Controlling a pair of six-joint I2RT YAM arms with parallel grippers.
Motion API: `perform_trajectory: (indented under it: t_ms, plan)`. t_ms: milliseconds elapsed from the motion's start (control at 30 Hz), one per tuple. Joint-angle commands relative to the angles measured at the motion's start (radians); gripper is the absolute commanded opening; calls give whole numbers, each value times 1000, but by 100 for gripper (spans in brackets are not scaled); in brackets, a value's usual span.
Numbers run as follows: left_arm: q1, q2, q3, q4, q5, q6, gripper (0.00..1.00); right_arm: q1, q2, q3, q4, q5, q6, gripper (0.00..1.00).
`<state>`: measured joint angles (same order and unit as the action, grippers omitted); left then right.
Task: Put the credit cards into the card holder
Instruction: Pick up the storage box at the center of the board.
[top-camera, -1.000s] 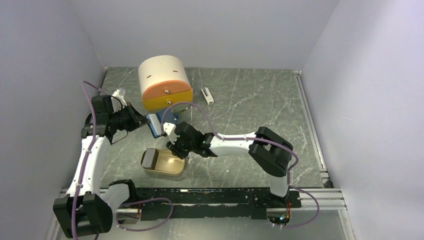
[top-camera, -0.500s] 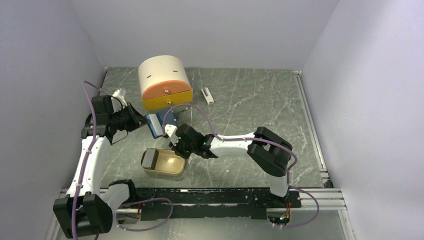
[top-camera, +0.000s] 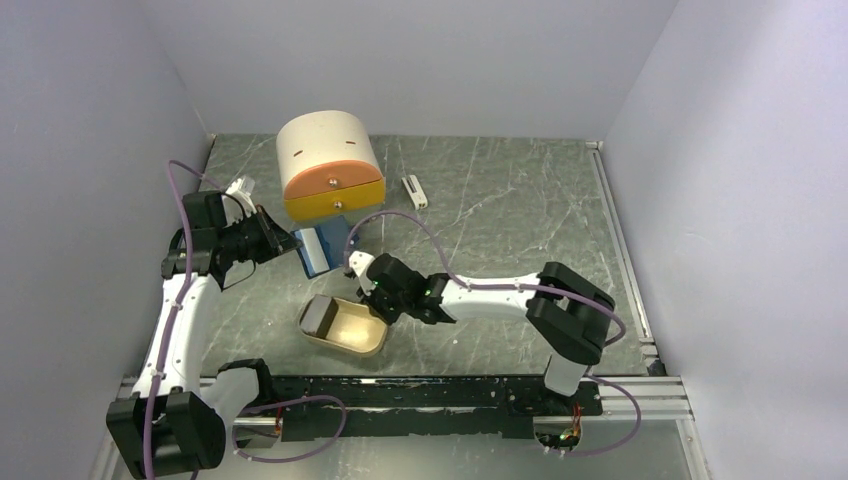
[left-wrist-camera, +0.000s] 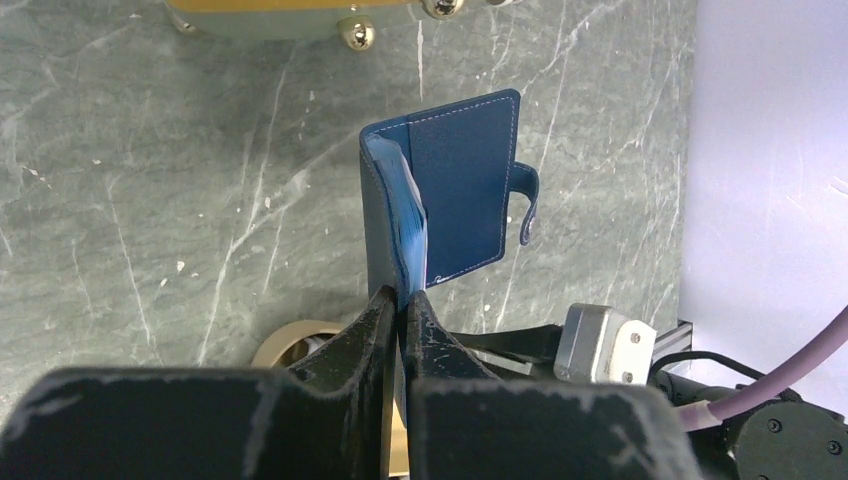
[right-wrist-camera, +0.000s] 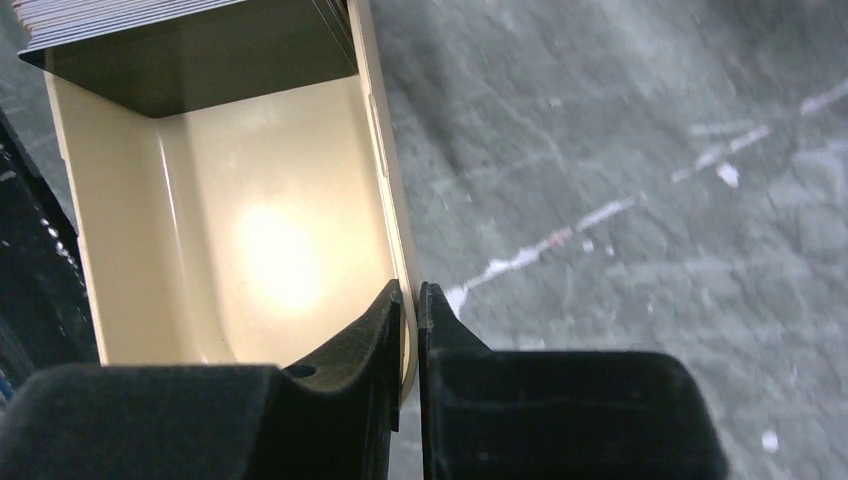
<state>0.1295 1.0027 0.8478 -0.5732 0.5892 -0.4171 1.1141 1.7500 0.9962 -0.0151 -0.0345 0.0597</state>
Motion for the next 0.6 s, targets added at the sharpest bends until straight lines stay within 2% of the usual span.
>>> perform_trajectory:
  t_ms: [0, 267, 567]
  plan:
    - [10, -19, 22, 14, 49, 13, 9, 0, -95, -46, -72, 86, 71, 0]
    - [10, -21, 22, 3, 85, 40, 9, -42, -221, -154, -172, 218, 194, 0]
    - [6, -44, -20, -10, 228, 61, 9, -237, -362, -277, -219, 253, 325, 0]
